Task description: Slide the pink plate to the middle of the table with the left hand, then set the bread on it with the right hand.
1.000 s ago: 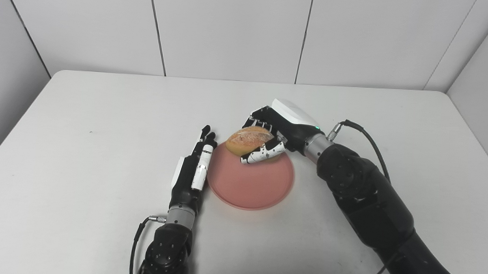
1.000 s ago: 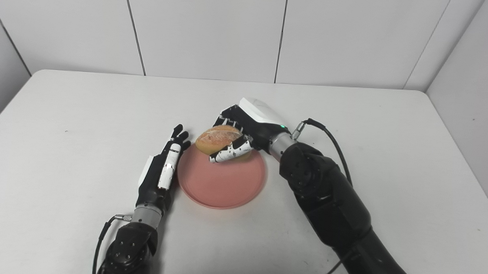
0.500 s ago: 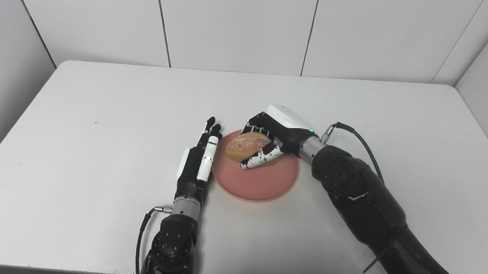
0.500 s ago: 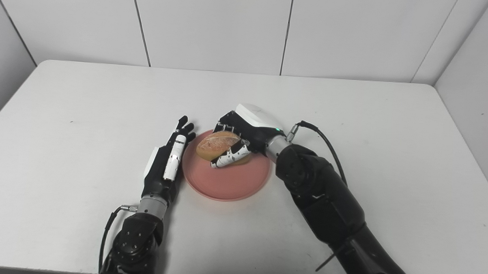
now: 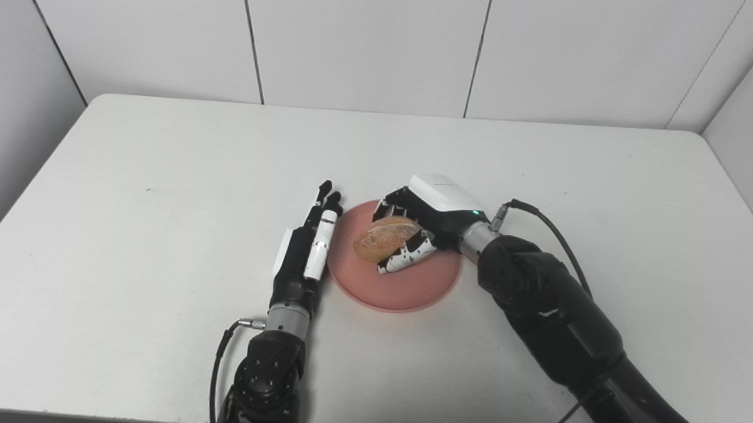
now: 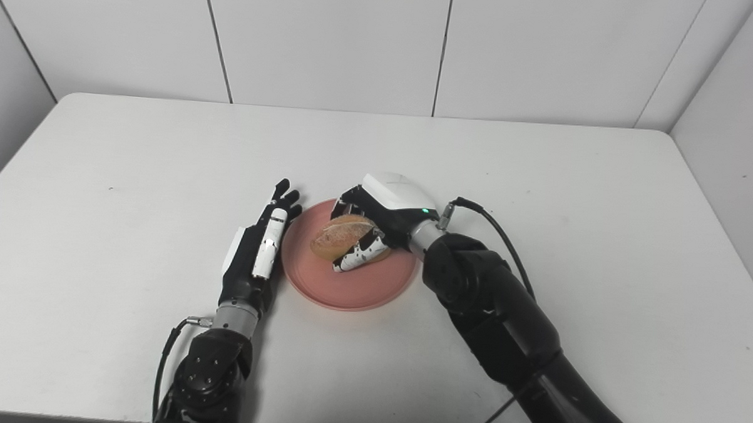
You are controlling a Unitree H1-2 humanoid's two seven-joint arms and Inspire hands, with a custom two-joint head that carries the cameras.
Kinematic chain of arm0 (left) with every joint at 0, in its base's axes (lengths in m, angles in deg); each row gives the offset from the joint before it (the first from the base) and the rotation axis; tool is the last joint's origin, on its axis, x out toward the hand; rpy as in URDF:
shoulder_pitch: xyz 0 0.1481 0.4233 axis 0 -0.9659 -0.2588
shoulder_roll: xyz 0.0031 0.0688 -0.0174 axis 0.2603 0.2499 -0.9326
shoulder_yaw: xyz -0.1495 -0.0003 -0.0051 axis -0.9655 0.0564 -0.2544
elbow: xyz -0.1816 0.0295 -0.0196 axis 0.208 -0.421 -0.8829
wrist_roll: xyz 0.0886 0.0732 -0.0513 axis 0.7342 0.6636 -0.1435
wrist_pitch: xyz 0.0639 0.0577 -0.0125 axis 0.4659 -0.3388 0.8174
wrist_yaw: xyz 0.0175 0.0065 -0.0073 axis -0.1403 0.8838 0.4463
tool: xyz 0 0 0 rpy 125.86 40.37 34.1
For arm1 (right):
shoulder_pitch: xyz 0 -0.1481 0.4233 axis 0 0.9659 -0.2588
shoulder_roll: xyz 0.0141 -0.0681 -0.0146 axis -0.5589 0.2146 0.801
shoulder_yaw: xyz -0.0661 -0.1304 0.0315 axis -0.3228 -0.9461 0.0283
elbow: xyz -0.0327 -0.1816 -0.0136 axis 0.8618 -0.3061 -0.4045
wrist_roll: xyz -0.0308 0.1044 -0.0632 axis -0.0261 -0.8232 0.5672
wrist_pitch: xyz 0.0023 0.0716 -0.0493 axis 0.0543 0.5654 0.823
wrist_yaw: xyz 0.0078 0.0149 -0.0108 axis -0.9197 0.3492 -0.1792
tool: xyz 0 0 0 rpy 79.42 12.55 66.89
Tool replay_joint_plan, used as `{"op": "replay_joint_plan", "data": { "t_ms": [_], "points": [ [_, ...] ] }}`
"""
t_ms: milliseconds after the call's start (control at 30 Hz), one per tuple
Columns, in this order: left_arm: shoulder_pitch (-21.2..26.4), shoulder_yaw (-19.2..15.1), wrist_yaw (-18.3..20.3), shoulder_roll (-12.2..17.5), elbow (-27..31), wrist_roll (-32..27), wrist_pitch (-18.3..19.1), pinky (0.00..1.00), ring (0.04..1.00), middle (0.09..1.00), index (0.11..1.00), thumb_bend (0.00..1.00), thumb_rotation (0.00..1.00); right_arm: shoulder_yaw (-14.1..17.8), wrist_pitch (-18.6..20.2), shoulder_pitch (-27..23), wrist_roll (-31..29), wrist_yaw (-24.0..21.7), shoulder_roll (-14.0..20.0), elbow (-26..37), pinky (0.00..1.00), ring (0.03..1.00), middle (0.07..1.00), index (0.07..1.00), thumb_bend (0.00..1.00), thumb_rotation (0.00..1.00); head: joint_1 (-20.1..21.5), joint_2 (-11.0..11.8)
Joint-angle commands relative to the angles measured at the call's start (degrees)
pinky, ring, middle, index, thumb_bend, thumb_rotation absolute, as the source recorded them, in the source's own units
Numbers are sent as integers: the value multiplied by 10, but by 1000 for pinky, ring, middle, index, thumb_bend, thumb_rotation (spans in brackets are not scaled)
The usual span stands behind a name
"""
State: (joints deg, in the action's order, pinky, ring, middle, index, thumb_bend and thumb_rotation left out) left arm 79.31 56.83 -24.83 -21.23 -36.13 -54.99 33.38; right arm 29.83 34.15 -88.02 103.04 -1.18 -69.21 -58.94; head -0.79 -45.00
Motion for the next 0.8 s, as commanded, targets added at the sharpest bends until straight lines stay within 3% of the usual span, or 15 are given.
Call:
{"op": "replay_joint_plan", "data": {
  "t_ms": [0, 167, 200, 300, 500, 767],
  "points": [
    [14, 3, -3, -9, 15, 1, -1, 947, 949, 964, 967, 382, 1000, 3, -25, -13, 7, 9, 7, 21, 350, 419, 487, 551, 620, 246, 0, 0],
    [14, 4, -3, -8, 14, 4, -2, 945, 947, 963, 966, 382, 1000, 0, -22, -8, 14, -6, 13, 35, 386, 453, 514, 566, 651, 269, 0, 0],
    [14, 4, -4, -8, 14, 5, -1, 941, 945, 962, 965, 381, 1000, -2, -24, -7, 16, -7, 15, 37, 477, 543, 594, 605, 682, 295, 0, 0],
    [14, 6, -4, -8, 15, 8, 0, 937, 944, 961, 964, 383, 1000, -8, -17, -4, 27, -18, 21, 51, 623, 693, 726, 704, 771, 368, 0, 0],
    [15, 6, -4, -7, 13, 10, -2, 941, 944, 960, 962, 390, 1000, -4, 6, -4, 38, -68, 30, 88, 747, 862, 891, 891, 895, 516, 0, 2],
    [15, 4, -3, -8, 12, 6, -2, 950, 954, 959, 958, 392, 1000, 14, 16, -3, 45, -101, 34, 120, 863, 946, 966, 982, 968, 655, 1, 3]
  ]
}}
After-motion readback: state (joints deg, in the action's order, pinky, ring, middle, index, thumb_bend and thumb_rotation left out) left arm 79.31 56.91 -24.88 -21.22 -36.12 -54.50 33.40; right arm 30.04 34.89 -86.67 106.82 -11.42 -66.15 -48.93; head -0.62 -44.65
